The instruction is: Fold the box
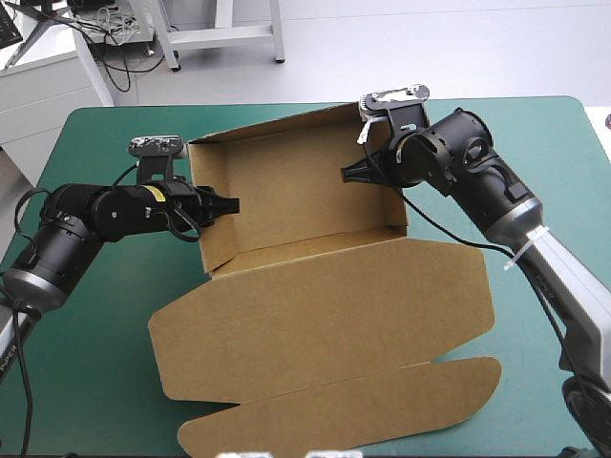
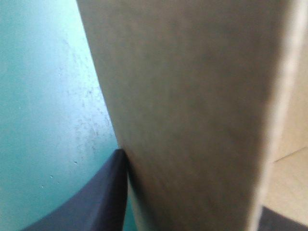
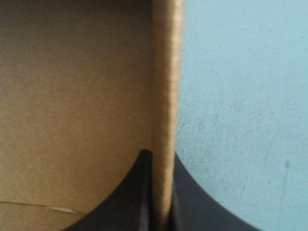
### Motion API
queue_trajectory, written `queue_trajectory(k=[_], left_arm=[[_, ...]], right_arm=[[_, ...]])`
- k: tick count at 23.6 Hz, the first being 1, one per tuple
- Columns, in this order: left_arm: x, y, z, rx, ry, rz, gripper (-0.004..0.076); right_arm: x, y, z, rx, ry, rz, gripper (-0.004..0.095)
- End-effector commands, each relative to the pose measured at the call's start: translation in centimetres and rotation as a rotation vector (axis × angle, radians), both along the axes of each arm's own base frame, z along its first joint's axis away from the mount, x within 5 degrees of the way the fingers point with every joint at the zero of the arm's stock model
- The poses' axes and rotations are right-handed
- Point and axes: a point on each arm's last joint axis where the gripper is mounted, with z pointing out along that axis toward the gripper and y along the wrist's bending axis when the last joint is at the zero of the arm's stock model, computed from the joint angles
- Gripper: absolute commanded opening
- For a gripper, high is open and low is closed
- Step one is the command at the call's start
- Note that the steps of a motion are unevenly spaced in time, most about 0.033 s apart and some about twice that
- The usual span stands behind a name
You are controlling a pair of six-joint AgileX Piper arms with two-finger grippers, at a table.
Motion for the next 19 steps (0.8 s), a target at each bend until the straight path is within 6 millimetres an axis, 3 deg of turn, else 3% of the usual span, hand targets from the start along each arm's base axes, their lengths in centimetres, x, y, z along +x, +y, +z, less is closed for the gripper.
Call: queue_trajectory(k=[1,13,14,16,17,19], left_arm=[[-0.7,-1.0,2.0,-0.049,-0.096,-0.054,-0.0010],[1.7,-1.7,-0.3,-0.032,-0.035,-0.012,0.0013],[1.9,-1.7,-0.6,-0.019,-0.028,-0.016,0.0043],[2.4,-1.8,-1.2,0.009,-0.024,-0.019,0.0190],[2.5,-1.8,-1.3,0.015,-0.024,-0.019,0.0322],[2.6,-1.8,-1.2,0.006,-0.040,-0.013,0.0471]], right_arm=[[-1.1,0.3,2.9,0.124,-0.116,0.049,-0.0013],[-1.2,0.1,2.7,0.103,-0.096,0.043,-0.0014],[-1.2,0.1,2.7,0.103,-0.096,0.043,-0.0014],[-1.2,0.1,2.7,0.103,-0.096,0.043,-0.0014],[-1.1,0.0,2.7,0.101,-0.098,0.040,-0.0014],[-1.1,-0.1,2.7,0.090,-0.105,0.033,-0.0014]])
